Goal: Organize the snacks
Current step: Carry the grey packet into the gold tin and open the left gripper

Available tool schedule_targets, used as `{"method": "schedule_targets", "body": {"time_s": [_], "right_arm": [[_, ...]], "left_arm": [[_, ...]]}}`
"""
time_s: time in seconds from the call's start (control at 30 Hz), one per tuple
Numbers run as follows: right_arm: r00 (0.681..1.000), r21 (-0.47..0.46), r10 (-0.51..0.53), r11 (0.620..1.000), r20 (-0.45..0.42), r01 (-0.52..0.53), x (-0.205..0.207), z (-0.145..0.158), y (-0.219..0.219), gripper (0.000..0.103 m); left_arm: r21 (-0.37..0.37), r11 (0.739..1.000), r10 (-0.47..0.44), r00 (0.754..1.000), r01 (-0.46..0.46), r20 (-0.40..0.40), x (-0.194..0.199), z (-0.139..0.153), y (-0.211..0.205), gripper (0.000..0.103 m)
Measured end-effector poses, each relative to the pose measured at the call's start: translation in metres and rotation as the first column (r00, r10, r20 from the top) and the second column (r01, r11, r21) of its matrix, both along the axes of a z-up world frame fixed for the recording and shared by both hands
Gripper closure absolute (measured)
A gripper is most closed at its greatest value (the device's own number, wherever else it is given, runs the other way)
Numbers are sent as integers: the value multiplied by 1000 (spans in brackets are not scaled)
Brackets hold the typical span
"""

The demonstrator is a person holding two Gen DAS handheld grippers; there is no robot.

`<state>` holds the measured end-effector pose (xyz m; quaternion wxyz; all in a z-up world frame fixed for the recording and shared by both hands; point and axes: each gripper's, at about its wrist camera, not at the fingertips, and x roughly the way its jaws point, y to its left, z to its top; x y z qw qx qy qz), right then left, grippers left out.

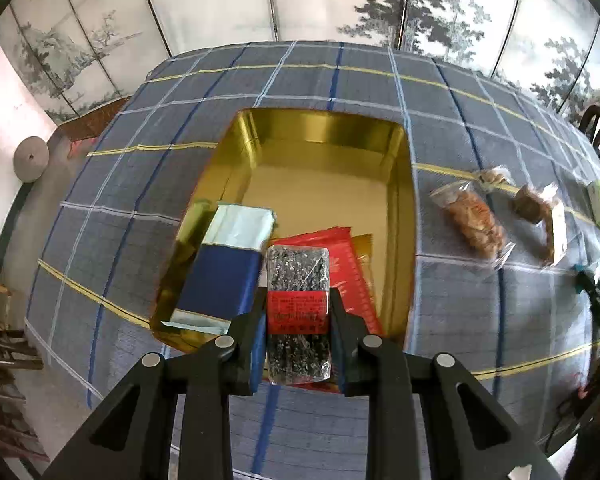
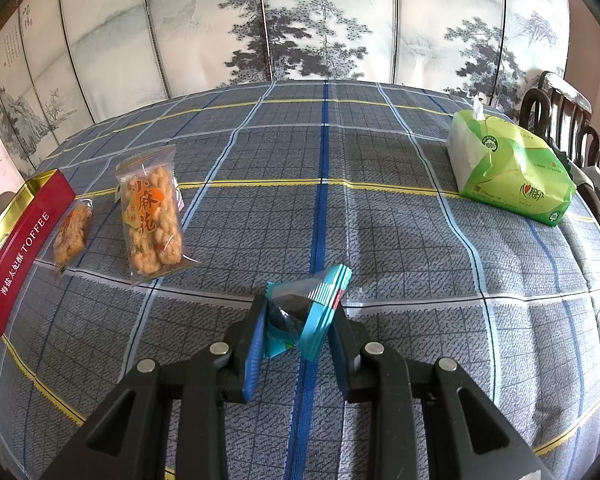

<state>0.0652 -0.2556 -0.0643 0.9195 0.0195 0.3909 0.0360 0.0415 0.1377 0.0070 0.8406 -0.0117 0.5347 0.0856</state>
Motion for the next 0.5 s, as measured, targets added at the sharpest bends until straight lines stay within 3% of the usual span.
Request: {"method": "schedule_targets", "body": {"time_s": [0.5], "right_arm": [[1000,-7,-2,1000,0,2,0,1,0,74]], "left_arm": [[55,998,-39,997,43,-65,2,-30,7,79]]}}
